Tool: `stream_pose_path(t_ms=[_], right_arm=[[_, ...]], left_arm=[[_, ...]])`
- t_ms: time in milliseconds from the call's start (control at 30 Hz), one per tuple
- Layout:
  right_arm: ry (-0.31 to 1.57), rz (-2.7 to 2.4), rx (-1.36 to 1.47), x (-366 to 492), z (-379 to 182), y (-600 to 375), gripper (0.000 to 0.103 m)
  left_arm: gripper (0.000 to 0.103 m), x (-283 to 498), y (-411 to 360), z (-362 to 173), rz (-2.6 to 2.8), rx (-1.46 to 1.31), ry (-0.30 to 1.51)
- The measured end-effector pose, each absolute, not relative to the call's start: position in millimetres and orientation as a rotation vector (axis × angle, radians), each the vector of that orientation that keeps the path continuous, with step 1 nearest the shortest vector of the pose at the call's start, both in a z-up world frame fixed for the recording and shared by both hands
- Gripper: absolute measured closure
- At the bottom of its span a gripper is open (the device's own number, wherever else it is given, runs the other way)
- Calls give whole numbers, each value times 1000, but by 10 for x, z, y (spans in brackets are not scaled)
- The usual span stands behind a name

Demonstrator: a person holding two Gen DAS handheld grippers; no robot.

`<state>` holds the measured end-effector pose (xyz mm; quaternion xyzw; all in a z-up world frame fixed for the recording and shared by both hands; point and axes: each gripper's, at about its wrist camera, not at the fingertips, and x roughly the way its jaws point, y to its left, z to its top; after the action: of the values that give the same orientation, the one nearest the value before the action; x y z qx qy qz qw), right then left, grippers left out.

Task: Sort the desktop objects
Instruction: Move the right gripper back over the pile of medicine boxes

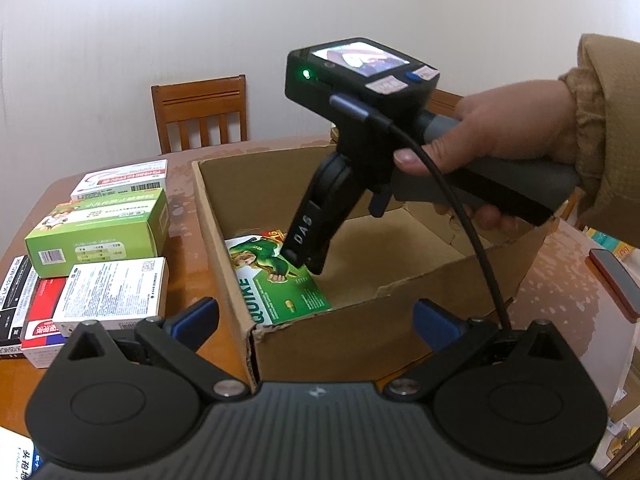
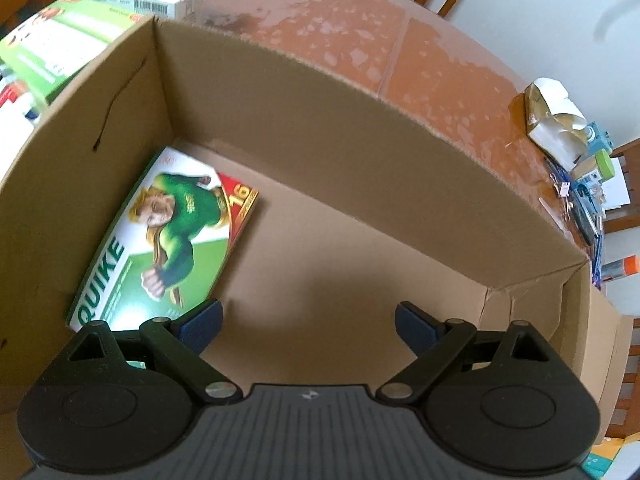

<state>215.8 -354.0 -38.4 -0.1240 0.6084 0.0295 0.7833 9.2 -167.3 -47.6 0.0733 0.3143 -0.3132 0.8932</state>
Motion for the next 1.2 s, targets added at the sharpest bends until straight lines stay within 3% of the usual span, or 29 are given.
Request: stream_pose_path(t_ms=[333,600,733,1200], right_arm=[[1235,52,-183,1963,-67,-3661,7],[840,413,-51,1435,812,-3560,7],[744,585,-75,1347,1006,-3255,7],[776,635,-312,1642,928,-1906,0]], left_arm=[[0,-6,-1623,-392,-601,164,640],[0,-330,-1479,-200,-424,156,639],[0,-525,-1421,-41,-340,206,611],[0,-272,-798,171,-498,195,522]])
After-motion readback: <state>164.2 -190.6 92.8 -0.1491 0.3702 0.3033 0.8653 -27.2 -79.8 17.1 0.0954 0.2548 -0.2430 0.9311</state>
